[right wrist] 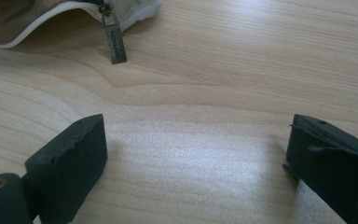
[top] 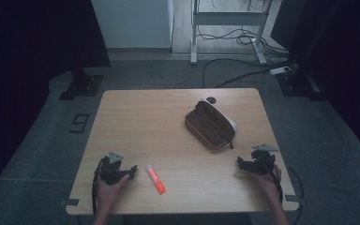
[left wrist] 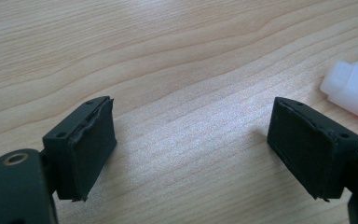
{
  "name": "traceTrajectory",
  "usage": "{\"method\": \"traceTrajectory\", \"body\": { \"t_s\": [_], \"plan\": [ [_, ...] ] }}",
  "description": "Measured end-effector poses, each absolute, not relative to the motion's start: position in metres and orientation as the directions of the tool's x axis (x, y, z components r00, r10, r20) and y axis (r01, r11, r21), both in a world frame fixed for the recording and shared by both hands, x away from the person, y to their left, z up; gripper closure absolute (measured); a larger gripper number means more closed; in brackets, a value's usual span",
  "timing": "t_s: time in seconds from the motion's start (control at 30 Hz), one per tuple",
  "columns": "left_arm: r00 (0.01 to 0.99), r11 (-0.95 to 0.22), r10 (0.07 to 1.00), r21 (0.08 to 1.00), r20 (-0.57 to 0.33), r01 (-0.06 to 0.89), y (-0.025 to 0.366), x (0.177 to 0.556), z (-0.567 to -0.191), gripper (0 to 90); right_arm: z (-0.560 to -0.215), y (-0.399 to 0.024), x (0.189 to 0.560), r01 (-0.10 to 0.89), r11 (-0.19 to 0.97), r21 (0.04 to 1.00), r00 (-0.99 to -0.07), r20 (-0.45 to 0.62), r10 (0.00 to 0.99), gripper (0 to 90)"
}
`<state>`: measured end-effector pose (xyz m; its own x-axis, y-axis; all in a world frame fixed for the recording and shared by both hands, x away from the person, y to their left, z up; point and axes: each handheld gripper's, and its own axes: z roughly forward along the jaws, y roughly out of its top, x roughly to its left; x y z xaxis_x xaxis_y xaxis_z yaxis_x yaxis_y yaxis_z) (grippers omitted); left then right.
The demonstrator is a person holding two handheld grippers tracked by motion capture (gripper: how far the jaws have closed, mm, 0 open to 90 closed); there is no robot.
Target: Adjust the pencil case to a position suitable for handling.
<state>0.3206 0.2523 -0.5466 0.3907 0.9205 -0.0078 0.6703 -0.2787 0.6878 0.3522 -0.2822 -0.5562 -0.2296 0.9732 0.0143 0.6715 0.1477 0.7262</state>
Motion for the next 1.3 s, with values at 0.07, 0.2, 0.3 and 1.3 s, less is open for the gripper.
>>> {"method": "traceTrajectory", "body": {
  "t_s": [0.07,0.2,0.3,1.3],
  "plan": [
    [0.390,-0.278,0.921,0.688,-0.008,0.670,0.2523,0.3206,-0.5466,14.9,-0.5562,-0.2818,0.3513,0.672,0.144,0.726,-0.224,0.015,0.974,4.5],
    [0.389,-0.277,0.921,0.688,-0.007,0.671,0.2522,0.3211,-0.5466,15.0,-0.5561,-0.2813,0.3488,0.674,0.131,0.727,-0.206,0.014,0.978,5.0],
    [0.388,-0.277,0.922,0.688,-0.007,0.671,0.2522,0.3212,-0.5467,15.1,-0.5561,-0.2813,0.3489,0.674,0.131,0.727,-0.205,0.013,0.979,5.1],
    [0.389,-0.279,0.921,0.688,-0.006,0.670,0.2519,0.3226,-0.5465,15.5,-0.5541,-0.2810,0.3478,0.666,0.131,0.734,-0.208,0.015,0.978,14.2]
  ]
}}
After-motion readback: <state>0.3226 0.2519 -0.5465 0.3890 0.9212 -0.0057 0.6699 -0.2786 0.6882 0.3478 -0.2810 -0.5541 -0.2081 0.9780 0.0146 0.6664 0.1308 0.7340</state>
